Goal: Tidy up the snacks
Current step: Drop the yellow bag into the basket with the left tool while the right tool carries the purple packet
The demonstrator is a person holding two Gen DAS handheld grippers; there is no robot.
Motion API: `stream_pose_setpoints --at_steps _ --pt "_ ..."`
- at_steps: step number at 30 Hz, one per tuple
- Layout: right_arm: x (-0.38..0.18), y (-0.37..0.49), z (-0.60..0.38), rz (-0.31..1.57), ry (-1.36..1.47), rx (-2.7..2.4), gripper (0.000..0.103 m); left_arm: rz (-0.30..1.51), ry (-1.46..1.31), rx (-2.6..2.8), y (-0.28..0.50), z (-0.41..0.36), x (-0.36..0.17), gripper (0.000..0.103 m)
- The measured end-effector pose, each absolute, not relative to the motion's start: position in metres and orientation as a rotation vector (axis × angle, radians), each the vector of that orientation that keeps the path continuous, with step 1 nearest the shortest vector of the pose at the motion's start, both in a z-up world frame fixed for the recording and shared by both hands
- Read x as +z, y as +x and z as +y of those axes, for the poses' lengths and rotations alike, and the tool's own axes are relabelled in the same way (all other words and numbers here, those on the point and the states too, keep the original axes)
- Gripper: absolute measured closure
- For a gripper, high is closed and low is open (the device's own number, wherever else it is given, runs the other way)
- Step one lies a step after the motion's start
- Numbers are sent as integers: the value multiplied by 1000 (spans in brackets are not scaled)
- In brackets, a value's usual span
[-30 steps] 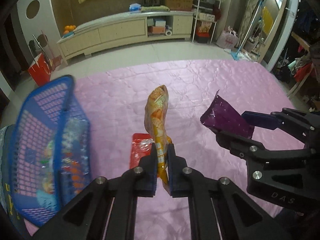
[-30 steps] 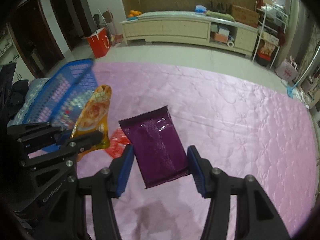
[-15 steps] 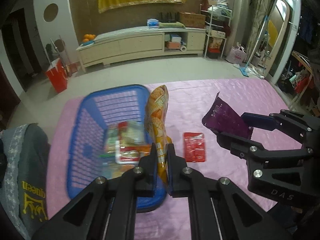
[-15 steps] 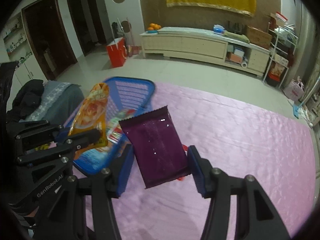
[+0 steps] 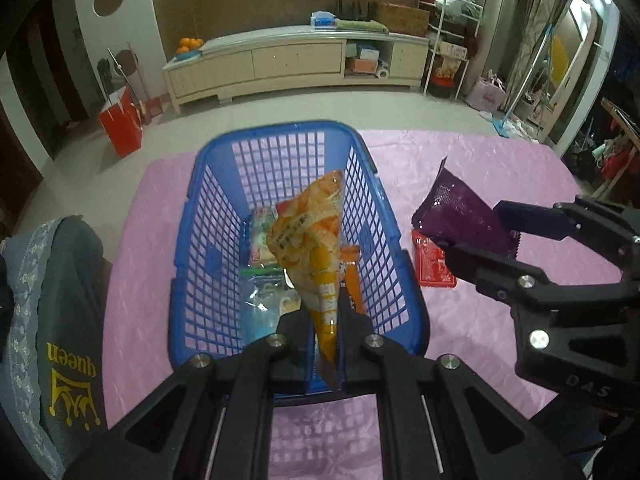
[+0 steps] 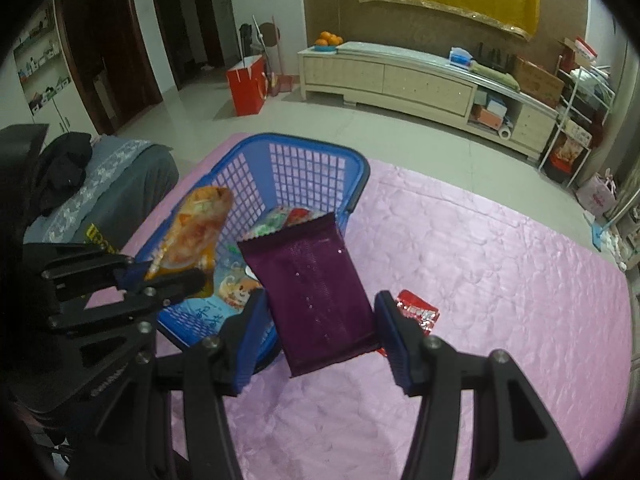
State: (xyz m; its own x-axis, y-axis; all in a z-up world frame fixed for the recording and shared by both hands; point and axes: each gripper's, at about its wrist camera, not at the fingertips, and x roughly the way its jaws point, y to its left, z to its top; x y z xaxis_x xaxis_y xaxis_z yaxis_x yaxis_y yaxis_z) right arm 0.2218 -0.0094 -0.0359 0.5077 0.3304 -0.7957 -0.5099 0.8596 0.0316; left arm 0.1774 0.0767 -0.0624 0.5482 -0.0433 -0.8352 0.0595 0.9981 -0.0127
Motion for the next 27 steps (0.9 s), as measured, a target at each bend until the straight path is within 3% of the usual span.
stream_pose_setpoints --at_steps 9,10,11,12,16,27 --pt "-49 222 -16 943 -231 475 44 1030 32 -114 180 62 -82 95" --pt "-49 222 -17 944 -233 472 44 1033 32 -118 181 61 -82 90" --pt "-49 222 -20 945 -234 468 44 1034 33 -124 180 59 -82 75" --pt "-48 222 -19 946 -232 465 44 1032 34 -128 180 60 -81 67" --pt "-45 221 -23 939 -219 461 44 1019 24 -140 177 61 -75 52" --pt "-25 220 -7 905 -190 523 44 921 15 -34 166 98 -35 51"
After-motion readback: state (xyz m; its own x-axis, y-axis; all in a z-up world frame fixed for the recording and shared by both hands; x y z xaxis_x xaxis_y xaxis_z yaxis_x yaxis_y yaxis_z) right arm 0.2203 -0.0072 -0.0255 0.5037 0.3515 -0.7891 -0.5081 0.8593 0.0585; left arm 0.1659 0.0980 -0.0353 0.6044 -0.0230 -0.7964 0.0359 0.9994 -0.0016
